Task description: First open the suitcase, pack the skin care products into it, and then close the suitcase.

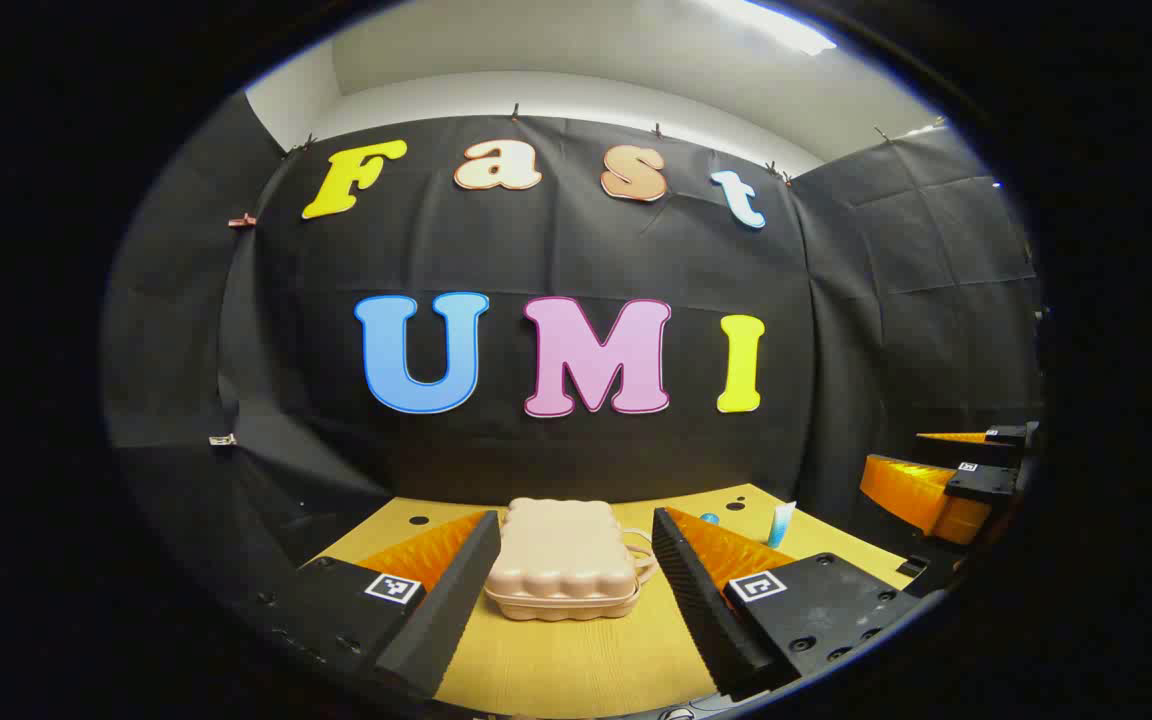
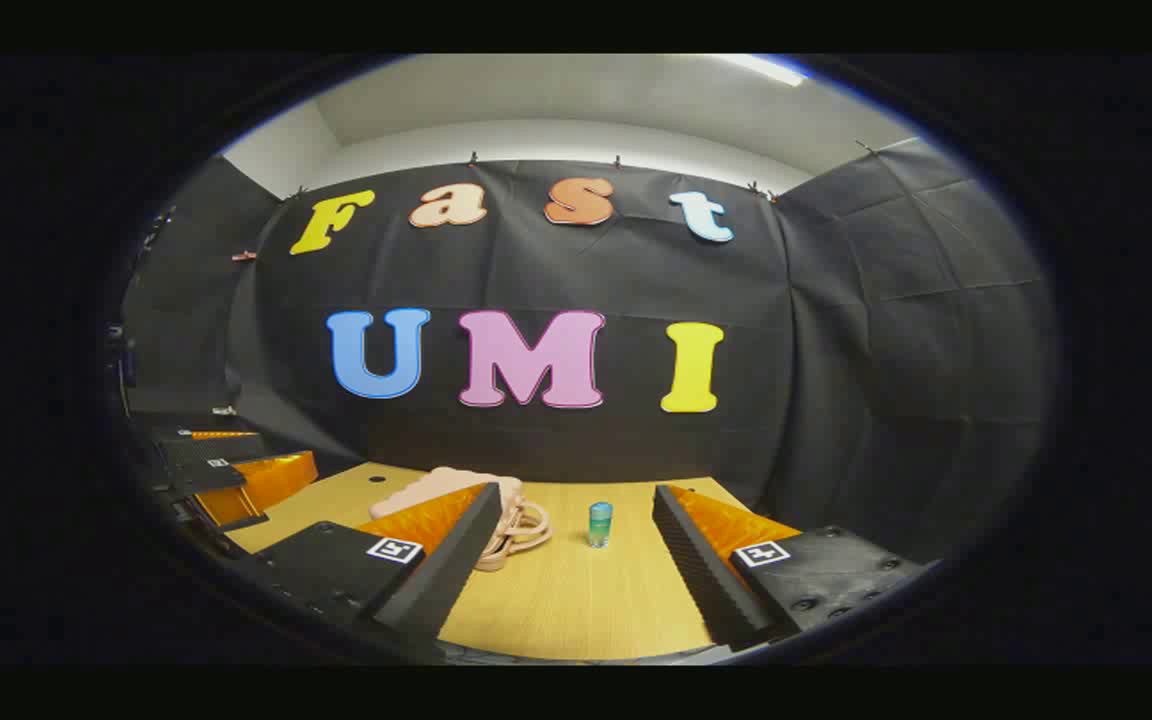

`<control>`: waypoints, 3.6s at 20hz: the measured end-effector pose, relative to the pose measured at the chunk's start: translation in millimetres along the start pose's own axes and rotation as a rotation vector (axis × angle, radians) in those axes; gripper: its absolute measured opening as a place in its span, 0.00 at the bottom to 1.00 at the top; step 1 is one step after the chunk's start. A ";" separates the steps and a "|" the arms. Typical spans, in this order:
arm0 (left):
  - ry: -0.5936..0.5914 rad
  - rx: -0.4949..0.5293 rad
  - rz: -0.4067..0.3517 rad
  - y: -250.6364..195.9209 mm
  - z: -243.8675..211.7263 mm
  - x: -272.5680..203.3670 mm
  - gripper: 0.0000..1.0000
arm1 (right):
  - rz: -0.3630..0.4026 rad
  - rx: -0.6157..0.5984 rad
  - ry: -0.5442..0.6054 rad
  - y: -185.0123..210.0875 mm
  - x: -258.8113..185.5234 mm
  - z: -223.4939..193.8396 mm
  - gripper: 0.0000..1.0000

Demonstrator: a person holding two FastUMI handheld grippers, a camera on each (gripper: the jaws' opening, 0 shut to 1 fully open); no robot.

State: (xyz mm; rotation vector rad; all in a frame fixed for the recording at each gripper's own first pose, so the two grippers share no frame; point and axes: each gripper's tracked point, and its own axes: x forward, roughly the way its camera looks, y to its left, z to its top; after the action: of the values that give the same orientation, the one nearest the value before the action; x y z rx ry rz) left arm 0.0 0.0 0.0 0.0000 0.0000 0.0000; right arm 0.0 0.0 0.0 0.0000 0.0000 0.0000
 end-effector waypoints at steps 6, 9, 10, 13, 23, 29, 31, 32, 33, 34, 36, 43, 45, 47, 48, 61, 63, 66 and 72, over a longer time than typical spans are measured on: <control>0.016 -0.026 0.014 3.0 0.5 25.1 0.96 | 0.002 0.016 -0.002 -6.5 30.9 1.7 0.97; 0.025 -0.010 0.034 9.2 -0.4 36.3 0.96 | 0.004 0.019 0.005 -8.2 44.2 -0.3 0.97; 0.030 0.007 0.039 10.1 -0.9 40.3 0.96 | 0.006 0.019 0.009 -8.1 48.8 -1.0 0.97; 0.042 0.045 0.038 5.7 -5.6 50.6 0.96 | 0.013 0.013 0.016 -9.0 61.3 -2.7 0.97; 0.058 -0.001 0.038 -6.4 -7.4 93.9 0.95 | 0.011 -0.001 -0.008 -19.1 93.4 3.5 0.97; 0.147 -0.009 -0.023 -62.1 -39.5 162.5 0.96 | -0.005 0.005 0.011 -45.8 127.7 -4.7 0.97; 0.195 -0.028 -0.034 -77.4 -55.8 188.5 0.96 | -0.003 -0.006 0.017 -59.6 144.3 -8.1 0.97; 0.217 -0.040 -0.042 -85.6 -63.9 202.5 0.96 | 0.002 -0.007 0.020 -65.5 153.9 -10.9 0.97; 0.241 -0.049 -0.053 -94.7 -74.3 215.2 0.96 | 0.008 -0.008 0.027 -70.9 163.9 -14.3 0.97; 0.263 -0.056 -0.060 -102.3 -82.1 227.3 0.96 | 0.010 -0.012 0.033 -76.4 173.2 -18.1 0.97; 0.313 -0.061 -0.070 -115.7 -104.4 252.9 0.96 | 0.004 -0.031 0.035 -89.3 191.2 -24.1 0.97; 0.496 -0.063 -0.060 -148.6 -183.1 326.3 0.95 | 0.000 -0.127 0.041 -123.6 240.9 -47.6 0.97; 0.547 -0.057 -0.043 -150.6 -204.4 339.3 0.93 | 0.009 -0.182 0.051 -132.1 250.9 -55.9 0.97; 0.609 -0.054 -0.019 -147.9 -225.6 349.9 0.90 | 0.012 -0.185 0.060 -139.9 258.4 -61.2 0.97; 0.637 -0.056 -0.006 -146.7 -235.0 353.8 0.89 | 0.006 -0.169 0.072 -143.8 261.8 -65.5 0.97; 0.866 -0.015 0.106 -134.1 -316.4 371.8 0.36 | -0.002 -0.052 0.171 -154.4 272.2 -93.0 0.97; 0.866 -0.060 0.076 -139.6 -313.1 372.9 0.25 | -0.002 -0.031 0.154 -147.5 272.5 -86.1 0.97; 0.840 -0.129 0.042 -143.2 -302.3 374.8 0.18 | 0.005 -0.042 0.146 -137.7 267.3 -82.0 0.97; 0.719 -0.230 -0.009 -137.3 -236.8 380.4 0.06 | 0.007 -0.051 0.158 -121.4 249.1 -77.4 0.96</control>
State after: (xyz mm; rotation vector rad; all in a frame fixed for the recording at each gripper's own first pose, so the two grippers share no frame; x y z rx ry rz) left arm 380.4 -137.3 -236.8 -0.2300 0.7191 -0.0088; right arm 249.1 -121.4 -77.4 -0.0514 0.1584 0.0069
